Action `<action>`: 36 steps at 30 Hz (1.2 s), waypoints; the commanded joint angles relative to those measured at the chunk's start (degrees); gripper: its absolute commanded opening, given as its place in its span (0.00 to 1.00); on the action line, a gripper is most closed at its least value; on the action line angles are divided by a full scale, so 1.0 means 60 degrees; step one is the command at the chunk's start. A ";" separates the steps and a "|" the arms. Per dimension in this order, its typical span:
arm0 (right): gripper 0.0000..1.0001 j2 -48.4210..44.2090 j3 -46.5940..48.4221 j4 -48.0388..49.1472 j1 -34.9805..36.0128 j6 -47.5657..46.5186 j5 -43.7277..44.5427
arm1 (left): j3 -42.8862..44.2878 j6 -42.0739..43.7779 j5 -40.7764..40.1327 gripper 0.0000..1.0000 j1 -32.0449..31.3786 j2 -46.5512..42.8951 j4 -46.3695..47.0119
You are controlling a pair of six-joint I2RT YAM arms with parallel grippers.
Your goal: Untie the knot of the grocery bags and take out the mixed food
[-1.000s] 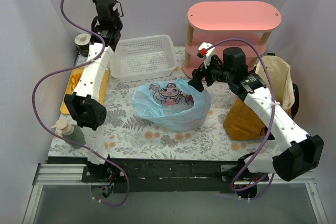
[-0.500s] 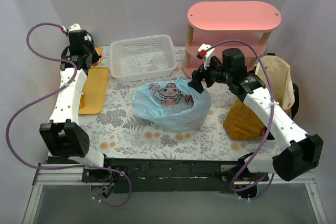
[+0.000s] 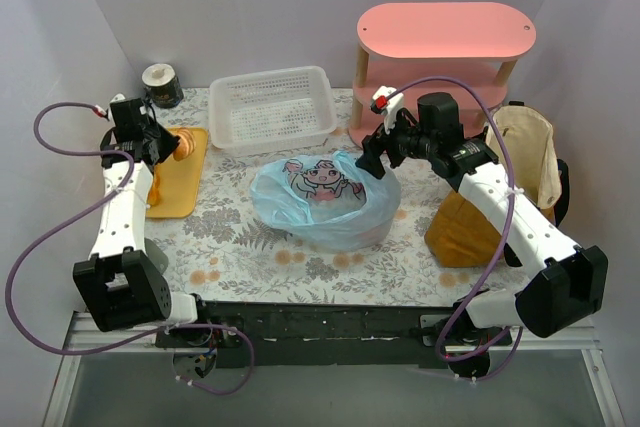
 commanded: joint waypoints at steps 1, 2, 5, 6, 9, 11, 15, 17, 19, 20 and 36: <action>0.91 -0.0391 -0.0268 0.0148 0.0025 -0.0040 -0.0034 | 0.0299 -0.0212 0.0059 0.00 0.0129 0.0164 0.0895; 0.91 -0.0450 -0.0399 0.0149 0.0010 -0.0055 0.0010 | 0.0343 -0.0241 0.0132 0.00 0.0361 0.0411 0.0939; 0.91 -0.0568 -0.0532 0.0149 0.0025 -0.0113 0.0025 | 0.0373 -0.0475 0.0644 0.00 0.0961 0.0924 0.1187; 0.92 -0.0582 -0.0561 0.0134 0.0025 -0.0157 0.0040 | 0.0387 -0.0534 0.0718 0.00 0.1109 0.1043 0.1261; 0.91 -0.0583 -0.0532 0.0090 0.0025 -0.0201 0.0083 | 0.0490 -0.0549 0.0894 0.00 0.1403 0.1452 0.1451; 0.91 -0.0524 -0.0503 0.0090 0.0025 -0.0231 0.0084 | 0.0388 -0.0534 0.1069 0.00 0.1550 0.1556 0.1598; 0.92 -0.0422 -0.0488 0.0119 0.0025 -0.0231 0.0069 | 0.0285 -0.0622 0.1523 0.00 0.1770 0.2111 0.1189; 0.92 -0.0378 -0.0474 0.0134 0.0025 -0.0231 0.0040 | 0.0111 -0.0666 0.1830 0.00 0.1916 0.2157 0.1100; 0.92 -0.0334 -0.0459 0.0105 0.0025 -0.0216 0.0011 | -0.0095 -0.0681 0.1803 0.00 0.1931 0.2012 0.1275; 0.92 -0.0319 -0.0459 0.0090 0.0025 -0.0187 -0.0033 | -0.0256 -0.0710 0.1715 0.00 0.1931 0.1938 0.1276; 0.91 0.0135 -0.0196 0.0251 0.0025 0.0135 -0.0429 | -0.0989 -0.0374 -0.1010 0.12 0.1931 0.1381 0.0177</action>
